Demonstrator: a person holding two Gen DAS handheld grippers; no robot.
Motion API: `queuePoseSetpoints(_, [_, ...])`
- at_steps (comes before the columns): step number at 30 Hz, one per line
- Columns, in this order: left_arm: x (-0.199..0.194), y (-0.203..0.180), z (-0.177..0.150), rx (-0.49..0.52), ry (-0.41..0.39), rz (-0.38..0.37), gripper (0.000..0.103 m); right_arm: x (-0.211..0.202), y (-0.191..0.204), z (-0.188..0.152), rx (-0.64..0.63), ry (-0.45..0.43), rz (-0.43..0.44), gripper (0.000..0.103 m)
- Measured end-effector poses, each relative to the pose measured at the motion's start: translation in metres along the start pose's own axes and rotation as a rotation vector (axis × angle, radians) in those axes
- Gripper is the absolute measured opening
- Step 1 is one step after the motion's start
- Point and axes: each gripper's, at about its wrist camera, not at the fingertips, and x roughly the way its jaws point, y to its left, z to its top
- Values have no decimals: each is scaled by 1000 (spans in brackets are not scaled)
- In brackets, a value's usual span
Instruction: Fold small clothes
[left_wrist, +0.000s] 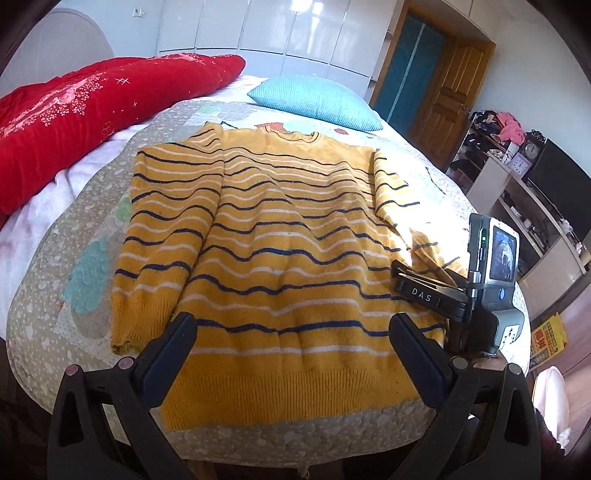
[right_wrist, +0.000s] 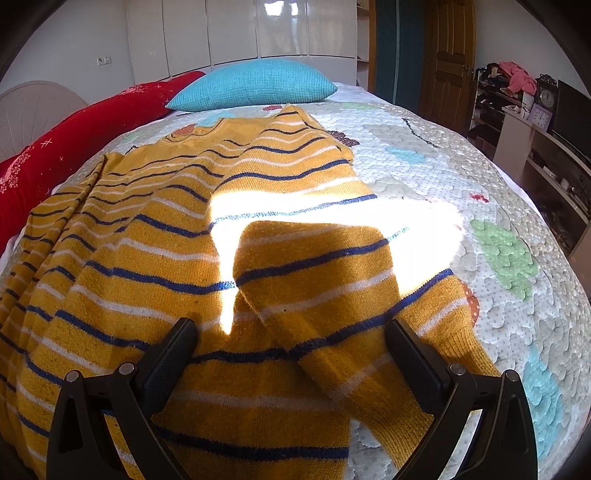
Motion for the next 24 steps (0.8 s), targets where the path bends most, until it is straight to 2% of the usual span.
queuePoseSetpoints(11, [9,4,-3,5,33,25,103,-1,-2,1,0,4,18,103])
queuePoseSetpoints(15, [12,7,-4,8,44,31,103,-1,1,9,-43,69,28,103])
queuePoseSetpoints(17, [14,8,-4,8,49,36,103,-7,0,16,-47,108,89,100])
queuePoseSetpoints(20, [20,9,-3,5,63,42,103,-33,-3,30,-27,65,219,97])
queuePoseSetpoints(24, [27,8,-4,3,85,43,103,-63,-11,59,-32,-41,247,97])
